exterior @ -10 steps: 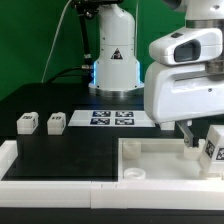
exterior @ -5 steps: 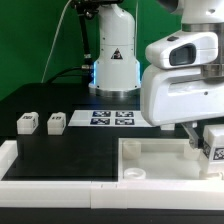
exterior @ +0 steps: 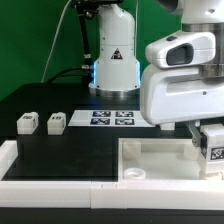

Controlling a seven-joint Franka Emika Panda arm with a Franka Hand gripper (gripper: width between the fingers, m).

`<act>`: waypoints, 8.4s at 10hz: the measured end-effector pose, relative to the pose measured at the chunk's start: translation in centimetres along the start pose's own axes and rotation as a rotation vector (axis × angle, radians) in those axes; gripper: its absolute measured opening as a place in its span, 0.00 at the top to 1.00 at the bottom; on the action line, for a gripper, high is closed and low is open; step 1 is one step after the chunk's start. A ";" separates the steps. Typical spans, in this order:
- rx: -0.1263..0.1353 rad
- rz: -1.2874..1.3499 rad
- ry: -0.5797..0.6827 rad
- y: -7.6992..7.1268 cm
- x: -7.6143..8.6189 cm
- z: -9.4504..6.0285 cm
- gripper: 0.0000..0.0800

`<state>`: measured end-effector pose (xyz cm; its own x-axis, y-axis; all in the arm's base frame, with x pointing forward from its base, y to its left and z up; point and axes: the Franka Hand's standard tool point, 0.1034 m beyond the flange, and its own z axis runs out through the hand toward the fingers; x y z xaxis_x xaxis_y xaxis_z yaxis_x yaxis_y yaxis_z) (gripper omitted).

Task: Assemble one leg

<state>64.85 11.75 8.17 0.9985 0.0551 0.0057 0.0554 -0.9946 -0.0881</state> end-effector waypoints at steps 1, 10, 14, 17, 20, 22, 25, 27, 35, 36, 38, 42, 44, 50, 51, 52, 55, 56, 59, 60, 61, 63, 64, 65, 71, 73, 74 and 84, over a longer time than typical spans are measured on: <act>-0.002 0.153 0.006 0.1 0.0 0.0 0.64; -0.026 1.091 0.075 0.0 -0.5 0.2 0.63; -0.030 0.735 0.079 -0.3 -0.5 0.2 0.21; -0.054 0.276 0.067 -0.8 -0.6 0.4 0.19; -0.072 -0.123 0.024 -0.7 -0.2 0.0 0.19; -0.076 -0.236 0.019 0.2 -0.1 -0.5 0.19; -0.076 -0.235 0.016 0.2 -0.1 -0.3 0.52; -0.072 -0.183 0.019 0.1 -0.1 -0.2 0.64; -0.086 0.964 0.083 0.2 -0.4 0.1 0.64; -0.087 1.018 0.086 0.2 -0.4 0.1 0.64; -0.078 1.184 0.091 0.5 -0.4 0.1 0.64; -0.084 1.034 0.087 0.4 -0.4 0.1 0.38; -0.086 0.756 0.082 -0.1 -0.3 0.2 0.20; -0.127 -0.030 0.043 -0.4 0.3 -0.5 0.19; -0.129 -0.114 0.031 0.1 0.3 -0.6 0.19; -0.132 -0.232 0.024 0.5 0.4 -0.7 0.19; -0.131 -0.220 0.025 0.6 0.4 -0.7 0.22; -0.130 -0.187 0.027 0.6 0.4 -0.7 0.44; -0.123 0.011 0.042 0.2 0.4 -0.7 0.63; -0.122 0.144 0.051 0.2 0.4 -0.7 0.63; -0.118 0.268 0.059 -0.1 0.4 -0.7 0.63; -0.115 0.577 0.074 -0.2 0.3 -0.6 0.63; -0.116 0.737 0.085 -0.1 0.3 -0.6 0.63; -0.122 0.923 0.097 0.1 0.1 -0.6 0.63; -0.113 1.309 0.109 0.5 -0.3 -0.6 0.63; -0.116 1.178 0.100 0.4 -0.2 -0.6 0.27; -0.106 1.023 0.113 0.2 0.1 -0.7 0.27; -0.132 0.028 0.139 -0.6 1.0 -1.0 0.19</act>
Offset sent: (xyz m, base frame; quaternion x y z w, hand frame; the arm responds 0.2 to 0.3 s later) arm -0.0111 0.0119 -0.0181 -0.0174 0.0198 0.3058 0.9517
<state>65.77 12.29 9.26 0.9893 0.0236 0.1438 0.0179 -0.9990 0.0411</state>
